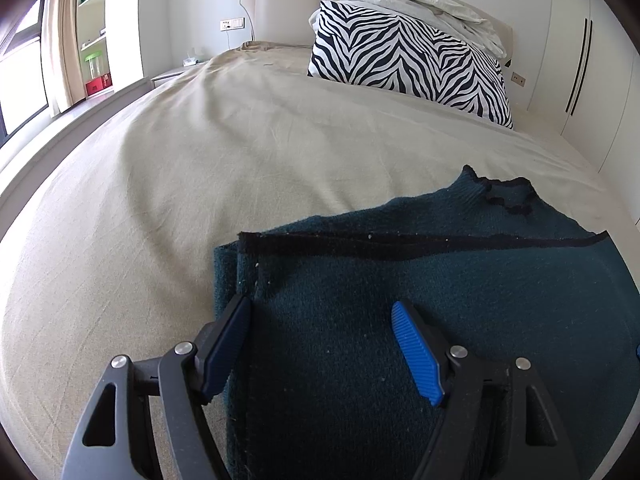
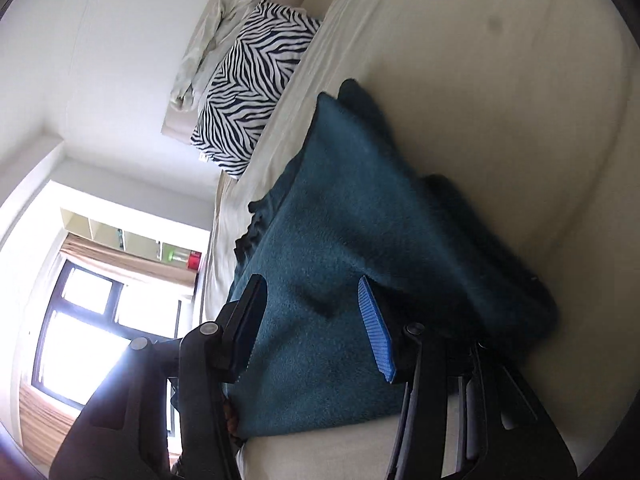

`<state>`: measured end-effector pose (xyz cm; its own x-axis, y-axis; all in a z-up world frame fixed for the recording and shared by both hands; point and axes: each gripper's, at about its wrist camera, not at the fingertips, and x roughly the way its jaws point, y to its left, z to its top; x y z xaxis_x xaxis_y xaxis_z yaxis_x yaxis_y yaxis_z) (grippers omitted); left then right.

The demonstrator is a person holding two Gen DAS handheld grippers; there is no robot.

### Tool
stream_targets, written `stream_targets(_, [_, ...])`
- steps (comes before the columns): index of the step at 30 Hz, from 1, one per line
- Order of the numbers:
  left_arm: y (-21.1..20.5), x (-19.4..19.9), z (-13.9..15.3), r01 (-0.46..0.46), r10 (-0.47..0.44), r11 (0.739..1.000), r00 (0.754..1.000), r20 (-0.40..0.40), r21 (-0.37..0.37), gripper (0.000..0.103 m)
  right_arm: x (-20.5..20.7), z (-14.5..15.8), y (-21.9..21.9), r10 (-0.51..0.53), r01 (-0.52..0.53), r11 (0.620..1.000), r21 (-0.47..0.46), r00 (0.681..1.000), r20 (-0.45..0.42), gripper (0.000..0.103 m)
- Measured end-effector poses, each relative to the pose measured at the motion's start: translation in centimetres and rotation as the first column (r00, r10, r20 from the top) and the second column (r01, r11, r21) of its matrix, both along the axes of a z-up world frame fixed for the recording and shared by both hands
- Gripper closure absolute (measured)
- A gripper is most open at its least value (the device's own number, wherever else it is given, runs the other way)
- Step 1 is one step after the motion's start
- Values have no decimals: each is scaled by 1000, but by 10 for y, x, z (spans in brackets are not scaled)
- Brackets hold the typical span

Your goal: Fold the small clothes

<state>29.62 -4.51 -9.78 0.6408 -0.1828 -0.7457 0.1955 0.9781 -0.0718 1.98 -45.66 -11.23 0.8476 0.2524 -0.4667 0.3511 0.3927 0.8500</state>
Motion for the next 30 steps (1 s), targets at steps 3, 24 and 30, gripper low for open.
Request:
stream_targets(3, [0, 0, 0, 0, 0, 1000, 1000, 0, 1, 28, -27, 3, -6, -74, 74, 997, -26, 997, -10, 56])
stream_targets(24, [110, -89, 11, -183, 56, 841, 966, -254, -510, 25, -105, 44, 96, 122, -118, 991, -63, 991, 58, 37])
stream_targets(30, [113, -82, -3, -226, 7, 768, 938, -346, -599, 25, -98, 48, 130, 200, -196, 979, -61, 977, 72, 37])
